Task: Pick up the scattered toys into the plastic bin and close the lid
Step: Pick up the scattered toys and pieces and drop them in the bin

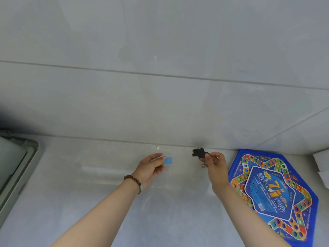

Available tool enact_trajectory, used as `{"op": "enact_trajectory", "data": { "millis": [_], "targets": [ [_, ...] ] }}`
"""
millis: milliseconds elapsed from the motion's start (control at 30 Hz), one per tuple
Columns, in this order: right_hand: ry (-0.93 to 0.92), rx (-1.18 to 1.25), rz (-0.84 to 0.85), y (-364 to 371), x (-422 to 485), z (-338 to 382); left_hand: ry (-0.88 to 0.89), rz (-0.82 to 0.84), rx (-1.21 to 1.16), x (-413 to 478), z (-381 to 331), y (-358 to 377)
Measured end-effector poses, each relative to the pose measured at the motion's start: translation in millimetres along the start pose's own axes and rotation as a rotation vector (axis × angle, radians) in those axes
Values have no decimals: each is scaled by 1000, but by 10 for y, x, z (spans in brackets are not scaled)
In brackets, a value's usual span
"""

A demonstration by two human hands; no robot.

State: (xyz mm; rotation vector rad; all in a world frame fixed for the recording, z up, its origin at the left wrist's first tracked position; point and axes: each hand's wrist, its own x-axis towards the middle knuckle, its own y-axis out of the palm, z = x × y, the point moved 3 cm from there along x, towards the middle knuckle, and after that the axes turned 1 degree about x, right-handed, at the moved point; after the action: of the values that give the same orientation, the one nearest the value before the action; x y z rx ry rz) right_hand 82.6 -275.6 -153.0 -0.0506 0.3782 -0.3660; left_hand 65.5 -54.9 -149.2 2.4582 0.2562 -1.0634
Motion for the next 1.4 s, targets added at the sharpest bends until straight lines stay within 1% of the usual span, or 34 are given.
{"op": "enact_trajectory", "data": {
  "millis": [67, 133, 200, 267, 433, 667, 800, 867, 1000, 1100, 1167, 1300, 1400],
  "targets": [
    [113, -29, 19, -24, 91, 20, -3, -2, 2, 16, 6, 0],
    [175, -224, 23, -47, 172, -7, -10, -4, -3, 30, 14, -16],
    [180, -376, -21, -49, 232, -32, -13, -9, -7, 43, 24, -39],
    [178, -428, -47, -25, 278, -62, -15, -22, -1, 61, 38, -63],
    [195, -425, -66, 20, 329, -86, -35, -45, -2, 77, 56, -105],
    [149, -399, -82, 27, 211, -63, -17, -55, 30, -8, -14, -177],
    [115, -352, -36, 113, 127, -21, 3, -80, 32, -73, -104, -271],
    [126, -223, 27, 202, 37, 40, 21, -90, 35, -147, -186, -318],
    [219, -57, 299, 573, -268, 304, 97, -107, 22, -407, -516, -417],
    [284, 45, 471, 942, -620, 659, 184, -113, -4, -799, -896, -617],
    [286, 27, 574, 1215, -916, 959, 251, -138, -8, -1165, -1208, -847],
    [235, -150, 744, 1780, -1727, 1624, 379, -227, 8, -2104, -1794, -1490],
    [220, -237, 904, 2225, -2499, 2001, 462, -314, -12, -2807, -2030, -2090]
  ]
}}
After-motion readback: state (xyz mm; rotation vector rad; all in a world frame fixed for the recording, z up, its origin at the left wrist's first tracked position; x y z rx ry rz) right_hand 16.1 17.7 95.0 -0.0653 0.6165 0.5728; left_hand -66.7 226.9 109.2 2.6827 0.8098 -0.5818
